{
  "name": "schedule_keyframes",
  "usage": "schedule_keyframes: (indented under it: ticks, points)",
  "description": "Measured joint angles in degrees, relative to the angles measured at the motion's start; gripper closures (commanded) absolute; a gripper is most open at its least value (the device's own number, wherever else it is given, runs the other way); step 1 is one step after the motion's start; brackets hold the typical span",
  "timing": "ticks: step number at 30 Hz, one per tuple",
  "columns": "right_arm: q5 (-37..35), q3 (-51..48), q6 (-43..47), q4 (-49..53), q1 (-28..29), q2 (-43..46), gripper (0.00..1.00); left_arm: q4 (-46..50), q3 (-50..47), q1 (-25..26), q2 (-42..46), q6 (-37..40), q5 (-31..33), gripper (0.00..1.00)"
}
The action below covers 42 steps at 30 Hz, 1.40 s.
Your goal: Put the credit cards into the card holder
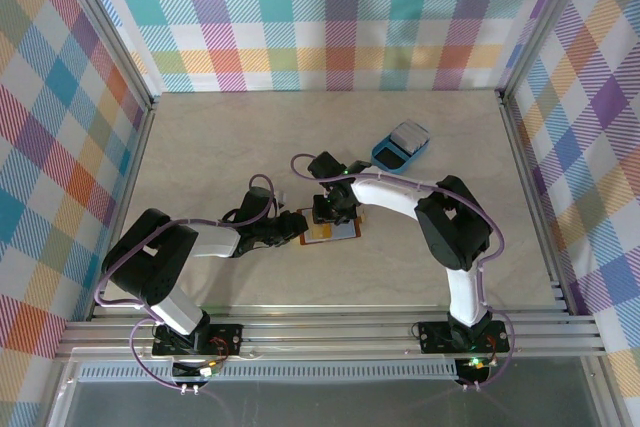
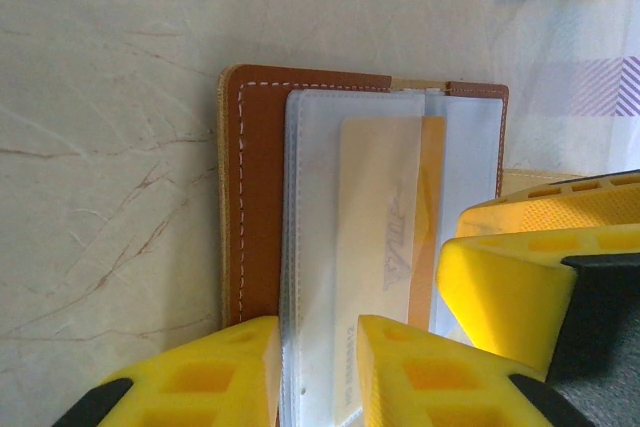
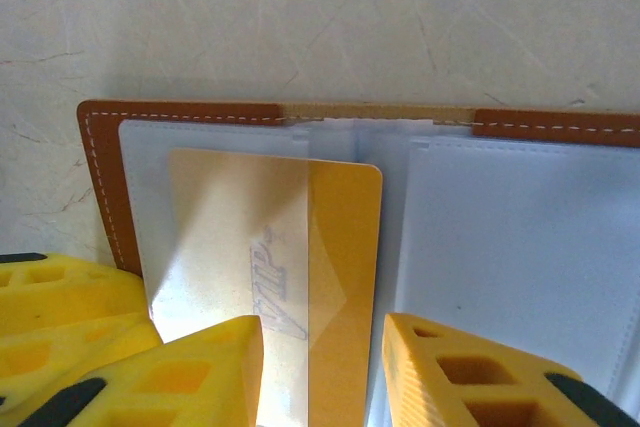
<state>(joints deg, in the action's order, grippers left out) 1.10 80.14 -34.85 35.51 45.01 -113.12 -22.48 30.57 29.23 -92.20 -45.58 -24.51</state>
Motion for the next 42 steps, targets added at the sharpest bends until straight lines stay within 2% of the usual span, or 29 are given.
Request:
schedule_keyframes:
  ticks: [9,12,26,34,39,42]
  points:
    - [0.9,0.0,0.0,-0.6,0.0,-1.6,0.63,0.0,0.0,0.0,0.0,0.0,0.0,0.73]
    - [1.1,0.0,0.0,-0.6,-0.1,-1.6,0.67,0.0,0.0,0.0,0.0,0.0,0.0,0.73]
    - [3.3,0.0,0.0,-1.6,0.3,-1.6,0.72,-0.2,0.0,0.0,-0.2,0.0,0.0,0.73]
    - [3.5,0.0,-0.1,-1.6,0.4,-1.6,0.78,-0.3,0.0,0.0,-0.3,0.0,0.0,0.74]
    - [3.5,0.0,-0.2,-1.6,0.4,-1.6,0.77,-0.3,0.0,0.0,-0.3,0.0,0.0,0.74]
    - [3.8,0.0,-0.3,-1.8,0.4,-1.6,0.72,-0.2,0.0,0.0,-0.3,0.0,0.0,0.74]
